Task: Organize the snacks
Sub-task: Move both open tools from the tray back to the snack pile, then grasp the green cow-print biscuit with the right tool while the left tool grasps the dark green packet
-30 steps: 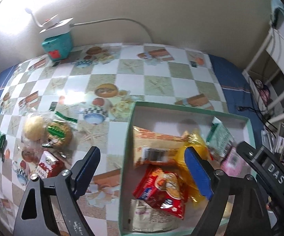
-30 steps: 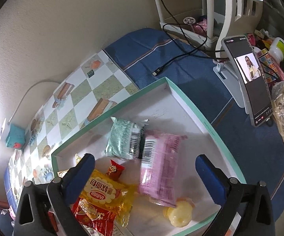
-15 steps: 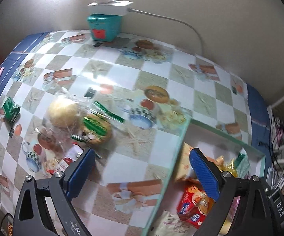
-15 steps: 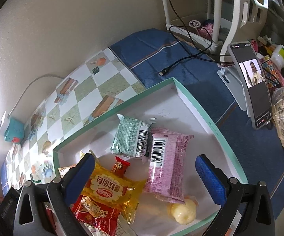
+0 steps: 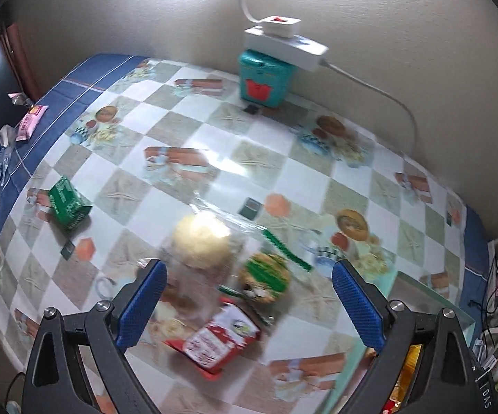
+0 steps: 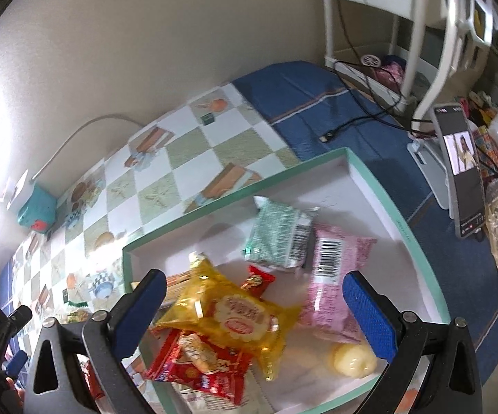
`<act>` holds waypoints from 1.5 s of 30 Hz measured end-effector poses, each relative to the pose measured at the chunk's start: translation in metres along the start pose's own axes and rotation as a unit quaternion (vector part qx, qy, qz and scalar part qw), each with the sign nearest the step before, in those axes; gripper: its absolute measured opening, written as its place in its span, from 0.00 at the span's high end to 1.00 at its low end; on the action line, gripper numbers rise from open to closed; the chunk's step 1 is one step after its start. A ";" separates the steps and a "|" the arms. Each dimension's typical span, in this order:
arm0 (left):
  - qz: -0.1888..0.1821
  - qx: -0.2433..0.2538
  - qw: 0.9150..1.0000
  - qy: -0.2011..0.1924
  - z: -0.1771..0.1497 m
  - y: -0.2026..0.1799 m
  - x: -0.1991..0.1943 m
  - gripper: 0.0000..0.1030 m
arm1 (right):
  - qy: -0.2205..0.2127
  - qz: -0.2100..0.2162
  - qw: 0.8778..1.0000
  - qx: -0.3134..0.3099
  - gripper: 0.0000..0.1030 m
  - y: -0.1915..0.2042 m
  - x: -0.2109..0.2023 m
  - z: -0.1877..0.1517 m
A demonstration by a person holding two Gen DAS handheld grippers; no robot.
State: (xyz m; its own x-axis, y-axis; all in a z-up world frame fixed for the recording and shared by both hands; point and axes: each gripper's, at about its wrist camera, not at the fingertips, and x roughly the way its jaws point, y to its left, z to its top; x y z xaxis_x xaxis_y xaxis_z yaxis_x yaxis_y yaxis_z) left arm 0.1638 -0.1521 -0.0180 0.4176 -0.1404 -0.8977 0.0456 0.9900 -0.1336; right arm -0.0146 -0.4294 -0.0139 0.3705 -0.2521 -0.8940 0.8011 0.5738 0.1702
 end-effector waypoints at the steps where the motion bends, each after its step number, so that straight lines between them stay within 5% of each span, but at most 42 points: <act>1: 0.000 -0.004 1.000 0.003 0.002 0.006 0.001 0.06 | 0.000 0.000 1.000 -0.005 0.00 0.004 0.000 -0.001; 19: 0.029 -0.020 0.999 -0.016 0.058 0.129 -0.015 0.06 | 0.004 0.046 0.994 -0.094 0.00 0.120 -0.006 -0.036; 34: 0.050 -0.158 0.986 -0.006 0.080 0.291 0.001 0.06 | 0.025 0.059 0.986 -0.151 0.00 0.207 0.012 -0.080; 45: 0.028 -0.157 0.986 0.040 0.076 0.291 0.047 0.06 | 0.052 0.039 0.984 -0.166 0.00 0.227 0.049 -0.099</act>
State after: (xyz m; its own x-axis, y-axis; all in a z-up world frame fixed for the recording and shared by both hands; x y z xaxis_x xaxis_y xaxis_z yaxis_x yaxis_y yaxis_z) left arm 0.2656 0.1305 -0.0671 0.3381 -0.0978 -0.9360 -0.2645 0.9446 -0.1943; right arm 0.1391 -0.2348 -0.0603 0.3603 -0.1257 -0.9243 0.5677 0.8158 0.1104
